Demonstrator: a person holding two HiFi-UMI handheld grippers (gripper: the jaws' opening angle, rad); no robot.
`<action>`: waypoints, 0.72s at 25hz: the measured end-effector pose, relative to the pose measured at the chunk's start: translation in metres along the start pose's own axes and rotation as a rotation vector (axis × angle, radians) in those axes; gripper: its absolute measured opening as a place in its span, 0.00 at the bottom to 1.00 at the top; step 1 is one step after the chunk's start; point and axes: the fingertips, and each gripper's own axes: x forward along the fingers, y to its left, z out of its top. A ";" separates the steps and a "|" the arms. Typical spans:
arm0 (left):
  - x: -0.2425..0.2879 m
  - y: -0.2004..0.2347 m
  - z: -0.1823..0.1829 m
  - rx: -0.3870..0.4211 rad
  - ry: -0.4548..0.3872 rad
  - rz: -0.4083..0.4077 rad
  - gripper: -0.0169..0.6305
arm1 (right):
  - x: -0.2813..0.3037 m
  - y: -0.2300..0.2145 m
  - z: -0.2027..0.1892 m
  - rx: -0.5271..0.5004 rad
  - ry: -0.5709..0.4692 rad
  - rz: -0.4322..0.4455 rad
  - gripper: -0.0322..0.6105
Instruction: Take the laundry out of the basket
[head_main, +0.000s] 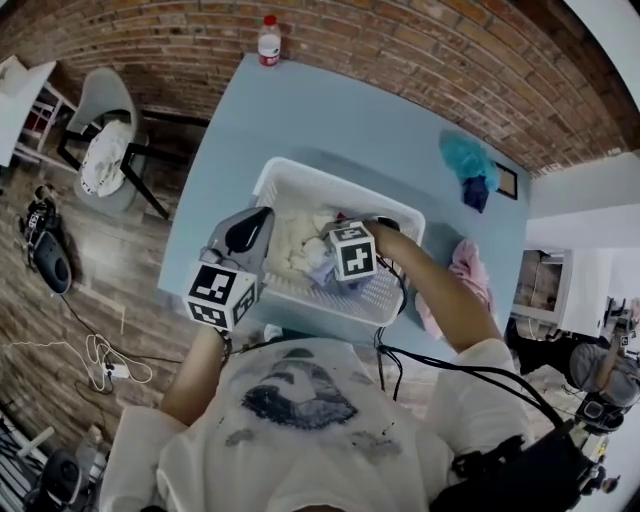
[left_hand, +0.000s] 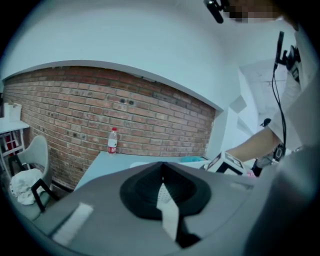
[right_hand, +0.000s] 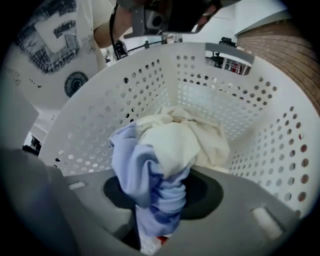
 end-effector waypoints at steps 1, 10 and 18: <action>-0.004 0.000 0.000 0.001 -0.005 0.002 0.01 | -0.006 -0.002 0.002 0.016 -0.015 -0.027 0.34; -0.042 -0.009 0.002 0.021 -0.042 -0.008 0.01 | -0.068 -0.004 0.022 0.250 -0.108 -0.318 0.34; -0.076 -0.024 0.004 0.106 -0.078 -0.004 0.01 | -0.129 0.009 0.041 0.486 -0.258 -0.638 0.34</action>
